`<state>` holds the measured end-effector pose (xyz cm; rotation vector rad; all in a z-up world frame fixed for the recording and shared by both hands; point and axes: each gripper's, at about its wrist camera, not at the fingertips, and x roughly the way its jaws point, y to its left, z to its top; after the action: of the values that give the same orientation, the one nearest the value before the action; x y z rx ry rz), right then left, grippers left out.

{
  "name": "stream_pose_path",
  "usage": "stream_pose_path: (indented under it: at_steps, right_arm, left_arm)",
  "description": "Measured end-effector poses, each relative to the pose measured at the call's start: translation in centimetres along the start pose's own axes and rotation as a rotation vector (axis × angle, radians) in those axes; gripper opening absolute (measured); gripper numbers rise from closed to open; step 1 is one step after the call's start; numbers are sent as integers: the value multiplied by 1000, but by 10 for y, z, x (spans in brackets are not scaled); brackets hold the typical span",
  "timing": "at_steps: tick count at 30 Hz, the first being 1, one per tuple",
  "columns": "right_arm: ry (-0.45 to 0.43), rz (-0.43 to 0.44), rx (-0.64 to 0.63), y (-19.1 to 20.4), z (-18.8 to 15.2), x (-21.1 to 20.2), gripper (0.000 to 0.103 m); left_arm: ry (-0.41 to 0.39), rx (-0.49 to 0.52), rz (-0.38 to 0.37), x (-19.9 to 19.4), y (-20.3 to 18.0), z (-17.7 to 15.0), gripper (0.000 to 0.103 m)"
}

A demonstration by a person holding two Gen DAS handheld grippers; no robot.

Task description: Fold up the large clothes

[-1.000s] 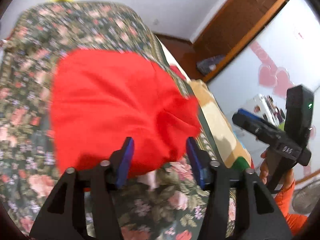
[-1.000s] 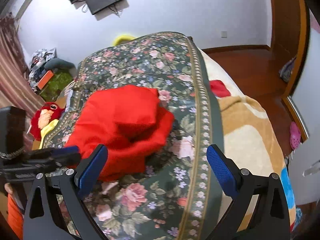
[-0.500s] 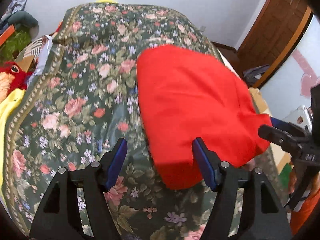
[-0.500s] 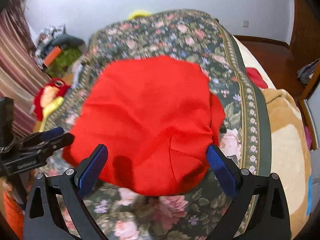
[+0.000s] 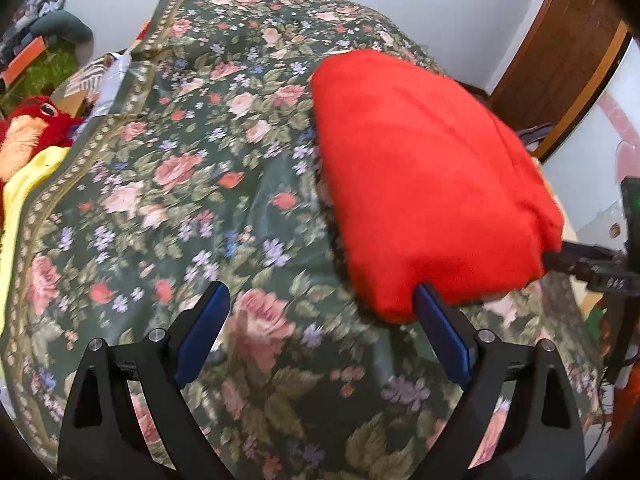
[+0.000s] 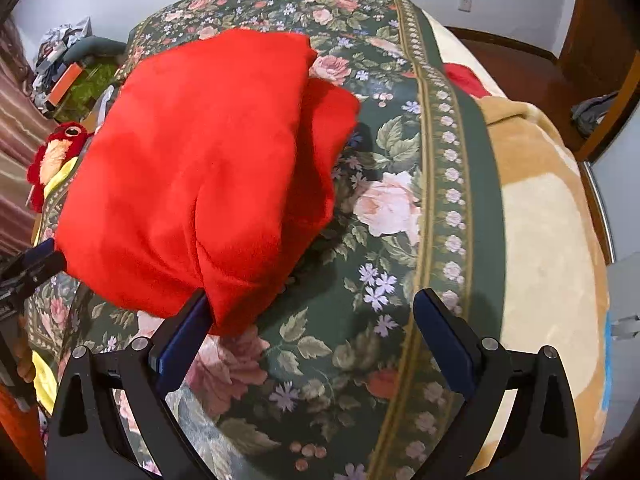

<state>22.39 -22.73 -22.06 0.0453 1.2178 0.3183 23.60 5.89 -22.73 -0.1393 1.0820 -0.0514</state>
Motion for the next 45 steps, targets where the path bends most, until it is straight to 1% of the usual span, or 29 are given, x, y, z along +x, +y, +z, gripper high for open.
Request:
stream_pose_path:
  at_steps: [3, 6, 9, 12, 15, 18, 20, 22, 24, 26, 28, 29, 31, 34, 37, 39, 43, 45]
  right_arm:
    - [-29, -30, -30, 5, 1, -7, 98]
    - [-64, -55, -81, 13, 2, -15, 98]
    - [-93, -45, -104, 21, 8, -21, 98]
    - [-123, -19, -105, 27, 17, -27, 98]
    - [-158, 18, -103, 31, 26, -32, 98]
    - [-165, 76, -69, 28, 37, -29, 98]
    - [-147, 111, -19, 22, 44, -19, 98]
    - [-119, 136, 26, 17, 47, -9, 98]
    - [-69, 176, 92, 6, 49, 8, 98]
    - [-24, 214, 150, -4, 51, 22, 98]
    - [12, 242, 179, -10, 52, 33, 98]
    - [36, 246, 177, -9, 52, 39, 98]
    - [52, 259, 155, -7, 49, 44, 98]
    - [77, 284, 135, -2, 49, 54, 98]
    - [73, 280, 134, 3, 54, 59, 101]
    - [61, 295, 141, 5, 58, 60, 101]
    - [58, 364, 187, -1, 66, 66, 101]
    - [63, 416, 224, -5, 69, 69, 101]
  left_arm:
    - [-19, 9, 56, -9, 5, -5, 94]
    - [-50, -8, 97, -21, 15, -2, 94]
    - [-89, -55, 104, -33, 28, 9, 94]
    - [-133, -109, 81, -44, 41, 26, 94]
    - [-156, -141, 24, -48, 47, 44, 94]
    - [-142, -171, -64, -39, 48, 61, 94]
    - [-116, -183, -131, -27, 44, 72, 94]
    - [-55, -182, -224, -6, 37, 81, 94]
    - [5, -184, -290, 14, 30, 84, 94]
    - [65, -190, -334, 37, 22, 86, 94]
    - [114, -205, -359, 56, 19, 86, 94]
    - [133, -218, -381, 64, 18, 85, 94]
    - [174, -285, -467, 83, 21, 82, 94]
    - [220, -357, -549, 105, 26, 80, 94]
    - [238, -393, -590, 117, 27, 80, 94]
    - [234, -391, -598, 119, 25, 83, 94]
    - [231, -378, -603, 122, 21, 91, 94]
    - [230, -386, -606, 125, 22, 96, 94]
